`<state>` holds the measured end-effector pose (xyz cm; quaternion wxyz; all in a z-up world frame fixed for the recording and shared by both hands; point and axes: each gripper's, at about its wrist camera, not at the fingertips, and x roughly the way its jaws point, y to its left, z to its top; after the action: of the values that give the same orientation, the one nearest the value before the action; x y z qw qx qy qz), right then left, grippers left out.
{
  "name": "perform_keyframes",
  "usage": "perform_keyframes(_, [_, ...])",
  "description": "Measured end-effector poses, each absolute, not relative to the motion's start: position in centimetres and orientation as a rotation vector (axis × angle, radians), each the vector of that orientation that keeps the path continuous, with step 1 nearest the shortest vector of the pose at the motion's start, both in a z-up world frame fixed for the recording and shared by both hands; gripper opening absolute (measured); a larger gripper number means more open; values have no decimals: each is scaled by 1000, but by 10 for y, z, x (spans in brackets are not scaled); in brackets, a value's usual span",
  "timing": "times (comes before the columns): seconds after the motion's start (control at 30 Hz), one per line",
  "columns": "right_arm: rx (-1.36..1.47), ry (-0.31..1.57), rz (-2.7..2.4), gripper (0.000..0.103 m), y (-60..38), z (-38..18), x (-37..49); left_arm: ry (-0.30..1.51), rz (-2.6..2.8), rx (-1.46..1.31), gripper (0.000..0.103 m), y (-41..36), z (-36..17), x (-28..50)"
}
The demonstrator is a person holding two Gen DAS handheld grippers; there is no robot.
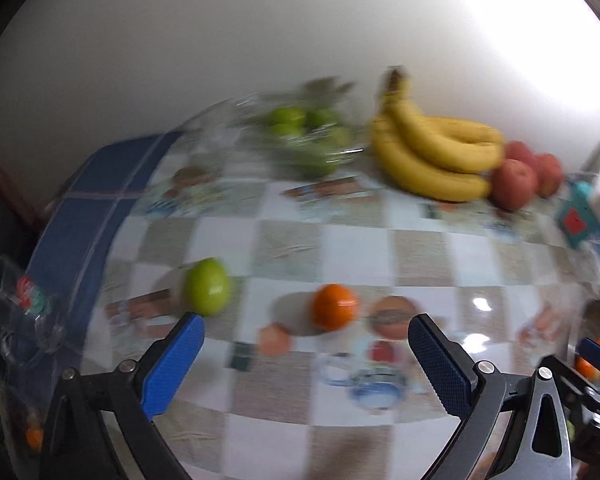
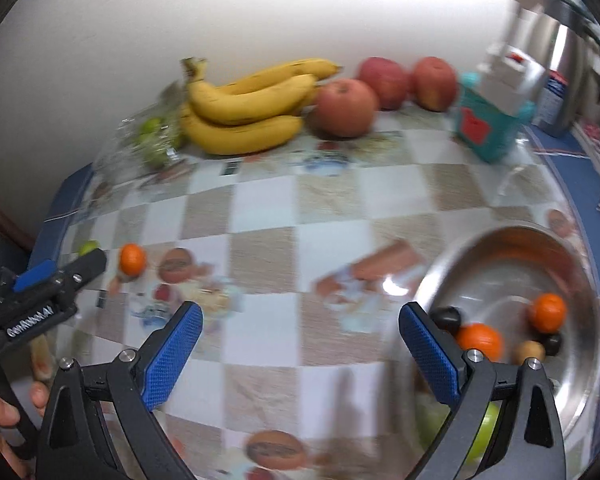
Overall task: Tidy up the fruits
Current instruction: 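Move both tools back from the basin toward the green apple and tangerine, then grasp the last tangerine with the right tool while the left tool grasps the green apple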
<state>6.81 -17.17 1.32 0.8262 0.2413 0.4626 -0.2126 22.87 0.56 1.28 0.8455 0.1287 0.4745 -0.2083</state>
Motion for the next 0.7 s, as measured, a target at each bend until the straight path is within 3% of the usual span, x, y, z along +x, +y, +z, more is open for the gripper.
perform_keyframes(0.47, [458,1036,-311,99,-116,-13,171,1152,-432,25,101,74,-21,299])
perform_keyframes(0.7, [420,1065,-239,99,-86,-29,212,1173,-427,7,93,81,-35,315])
